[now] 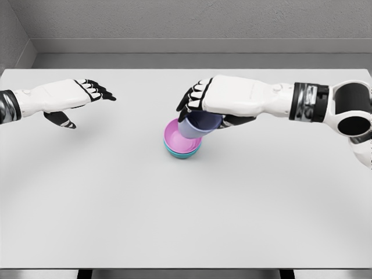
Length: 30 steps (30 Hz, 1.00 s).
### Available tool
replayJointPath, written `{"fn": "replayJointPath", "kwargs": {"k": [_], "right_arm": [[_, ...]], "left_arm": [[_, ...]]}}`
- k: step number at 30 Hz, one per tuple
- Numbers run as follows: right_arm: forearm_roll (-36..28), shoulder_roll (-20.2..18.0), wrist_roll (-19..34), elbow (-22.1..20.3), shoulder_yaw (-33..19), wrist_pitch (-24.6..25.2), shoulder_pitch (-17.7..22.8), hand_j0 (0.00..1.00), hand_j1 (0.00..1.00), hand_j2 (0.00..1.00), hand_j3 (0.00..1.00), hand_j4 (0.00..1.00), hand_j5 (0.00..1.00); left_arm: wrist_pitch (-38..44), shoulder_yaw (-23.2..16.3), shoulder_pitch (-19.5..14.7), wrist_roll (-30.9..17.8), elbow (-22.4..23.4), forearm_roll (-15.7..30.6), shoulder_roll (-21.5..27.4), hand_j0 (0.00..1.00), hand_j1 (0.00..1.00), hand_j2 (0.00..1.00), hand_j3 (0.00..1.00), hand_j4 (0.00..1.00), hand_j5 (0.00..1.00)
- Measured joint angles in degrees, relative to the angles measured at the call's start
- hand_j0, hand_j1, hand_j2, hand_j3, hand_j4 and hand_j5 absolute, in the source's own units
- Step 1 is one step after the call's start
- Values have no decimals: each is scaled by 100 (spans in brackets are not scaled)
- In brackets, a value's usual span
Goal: Stacking bowl and cup with both arms
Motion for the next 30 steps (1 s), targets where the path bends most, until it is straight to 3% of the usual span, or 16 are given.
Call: {"fn": "replayJointPath", "kwargs": {"k": [30], "right_arm": [[353,456,-1,643,408,100,-158,69,69,69,69,69,69]], "left_arm": [[0,4,0,0,-9,6,26,100,100,100,100,100,100]]}}
